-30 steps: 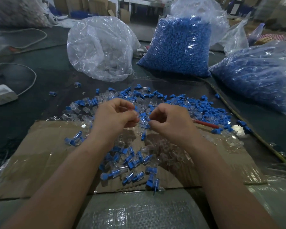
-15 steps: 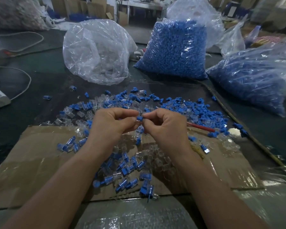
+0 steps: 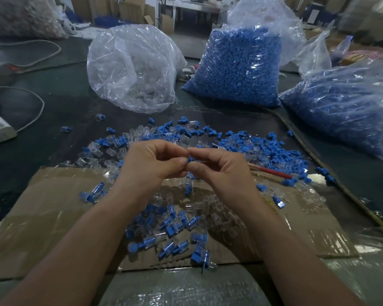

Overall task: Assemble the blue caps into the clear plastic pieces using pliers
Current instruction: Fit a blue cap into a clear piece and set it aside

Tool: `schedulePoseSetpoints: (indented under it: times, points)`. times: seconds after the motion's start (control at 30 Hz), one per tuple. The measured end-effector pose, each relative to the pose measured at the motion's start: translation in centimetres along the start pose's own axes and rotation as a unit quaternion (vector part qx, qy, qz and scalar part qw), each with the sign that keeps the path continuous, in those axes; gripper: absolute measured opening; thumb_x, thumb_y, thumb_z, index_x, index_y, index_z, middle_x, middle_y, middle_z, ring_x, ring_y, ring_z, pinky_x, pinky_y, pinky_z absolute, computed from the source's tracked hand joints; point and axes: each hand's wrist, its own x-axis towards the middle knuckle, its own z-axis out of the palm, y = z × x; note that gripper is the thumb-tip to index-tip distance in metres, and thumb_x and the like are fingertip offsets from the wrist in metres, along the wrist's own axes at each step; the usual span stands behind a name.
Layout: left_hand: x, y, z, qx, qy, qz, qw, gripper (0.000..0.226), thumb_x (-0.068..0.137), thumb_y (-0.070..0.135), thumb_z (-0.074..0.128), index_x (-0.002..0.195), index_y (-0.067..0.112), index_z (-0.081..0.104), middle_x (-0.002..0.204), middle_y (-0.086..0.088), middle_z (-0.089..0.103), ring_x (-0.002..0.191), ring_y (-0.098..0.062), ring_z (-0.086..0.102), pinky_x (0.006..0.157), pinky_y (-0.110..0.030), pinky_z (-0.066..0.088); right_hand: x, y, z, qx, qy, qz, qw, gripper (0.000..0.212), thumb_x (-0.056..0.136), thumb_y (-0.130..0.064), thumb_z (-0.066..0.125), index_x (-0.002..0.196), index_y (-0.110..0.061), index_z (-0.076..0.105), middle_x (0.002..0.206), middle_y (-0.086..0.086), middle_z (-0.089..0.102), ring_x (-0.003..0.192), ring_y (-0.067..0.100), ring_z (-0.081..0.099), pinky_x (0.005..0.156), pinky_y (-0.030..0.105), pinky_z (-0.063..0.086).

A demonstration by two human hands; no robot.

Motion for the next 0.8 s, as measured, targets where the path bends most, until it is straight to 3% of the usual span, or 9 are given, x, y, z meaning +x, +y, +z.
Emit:
schedulePoseSetpoints:
  times: [0.17,0.4,0.57,0.7,0.8]
  points:
    - [-0.01,0.1,-0.05,0.012,0.003,0.0,1.0,0.014,0.069,0.0,0.07,0.073,0.013,0.069,0.07,-0.002,0.071,0.063,-0.011,0.069,0.057,-0.012,0.05,-0.09,0.06,-0.17,0.027,0.021,-0.008,0.999,0.023,0.077,-0.008,0.068,0.088,-0.029,0.067,0.075,-0.015,0.068,0.076,0.002,0.066,0.066,0.014,0.05]
    - [0.01,0.23,-0.07,-0.053,-0.021,-0.016,0.998,0.011,0.059,0.006,0.067,0.064,0.015,0.07,0.07,-0.005,0.071,0.064,-0.014,0.069,0.058,-0.015,0.052,-0.06,0.13,0.12,0.082,0.012,-0.006,0.997,0.027,0.072,-0.007,0.07,0.09,-0.027,0.067,0.08,-0.015,0.07,0.081,0.006,0.068,0.068,0.014,0.051]
    - [0.04,0.2,-0.18,0.019,-0.006,0.006,1.0,0.021,0.07,-0.005,0.07,0.064,0.015,0.067,0.067,-0.001,0.069,0.063,-0.013,0.068,0.057,-0.015,0.051,-0.19,0.17,0.14,0.067,0.015,-0.023,0.997,0.025,0.063,-0.027,0.068,0.088,-0.029,0.067,0.08,-0.016,0.069,0.082,0.006,0.068,0.069,0.015,0.052]
    - [-0.12,0.27,-0.02,0.075,-0.01,0.008,0.997,0.012,0.075,-0.001,0.068,0.071,0.01,0.065,0.063,-0.005,0.069,0.056,-0.014,0.067,0.053,-0.017,0.052,-0.15,0.27,0.08,0.083,-0.001,-0.019,0.996,0.025,0.064,-0.027,0.067,0.088,-0.028,0.066,0.078,-0.017,0.07,0.079,0.005,0.068,0.067,0.014,0.051]
    - [0.2,0.66,-0.42,0.028,-0.022,-0.055,0.998,0.007,0.075,-0.003,0.066,0.071,0.003,0.064,0.058,-0.006,0.067,0.052,-0.014,0.065,0.049,-0.018,0.051,-0.15,0.36,0.18,0.092,-0.023,-0.027,0.995,0.026,0.065,-0.021,0.068,0.09,-0.027,0.065,0.08,-0.017,0.07,0.079,0.005,0.068,0.067,0.013,0.05]
